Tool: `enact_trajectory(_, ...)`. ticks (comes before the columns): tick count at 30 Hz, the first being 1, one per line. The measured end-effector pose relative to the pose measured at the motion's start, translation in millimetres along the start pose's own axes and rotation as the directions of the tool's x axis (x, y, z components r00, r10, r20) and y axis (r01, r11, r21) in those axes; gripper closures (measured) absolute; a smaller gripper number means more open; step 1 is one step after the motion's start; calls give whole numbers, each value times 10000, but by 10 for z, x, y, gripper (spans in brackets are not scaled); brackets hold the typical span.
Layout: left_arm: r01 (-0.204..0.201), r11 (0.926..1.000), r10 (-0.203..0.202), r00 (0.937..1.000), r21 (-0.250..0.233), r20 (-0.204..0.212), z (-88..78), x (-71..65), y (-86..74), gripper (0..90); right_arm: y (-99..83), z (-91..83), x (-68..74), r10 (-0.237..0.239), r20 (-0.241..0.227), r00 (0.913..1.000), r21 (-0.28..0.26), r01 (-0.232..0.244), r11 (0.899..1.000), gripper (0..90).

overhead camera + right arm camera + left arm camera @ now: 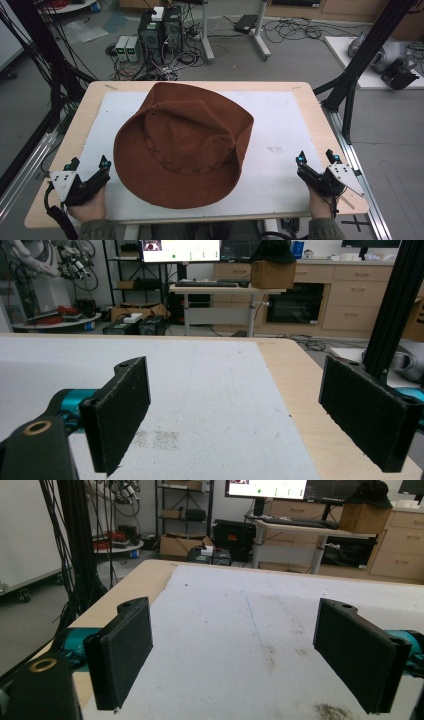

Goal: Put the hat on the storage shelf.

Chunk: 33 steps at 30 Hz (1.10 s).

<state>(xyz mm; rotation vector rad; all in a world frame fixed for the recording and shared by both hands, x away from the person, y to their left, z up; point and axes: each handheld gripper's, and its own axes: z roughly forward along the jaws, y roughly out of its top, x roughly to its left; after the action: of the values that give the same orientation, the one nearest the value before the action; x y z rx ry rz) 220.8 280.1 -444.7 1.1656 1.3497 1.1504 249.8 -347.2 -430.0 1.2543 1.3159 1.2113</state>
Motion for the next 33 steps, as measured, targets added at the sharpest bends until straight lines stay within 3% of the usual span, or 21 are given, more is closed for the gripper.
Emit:
enact_trajectory(15, -24, 10000, 24, 10000, -44, -12, -1, -12, 6, 164, -35, 15, -17, 39, -93, 9999, 196, -37, 9998, 124)
enact_trajectory(23, -52, 10000, 51, 9999, -58, -147, 63, 49, 3, 164, -64, 58, -28, 175, -168, 9997, 398, -168, 9991, 124)
enact_trajectory(33, -137, 9999, 137, 9999, 56, -11, 132, 36, -8, 164, -105, 86, -31, 198, -561, 9982, 706, -158, 9974, 123)
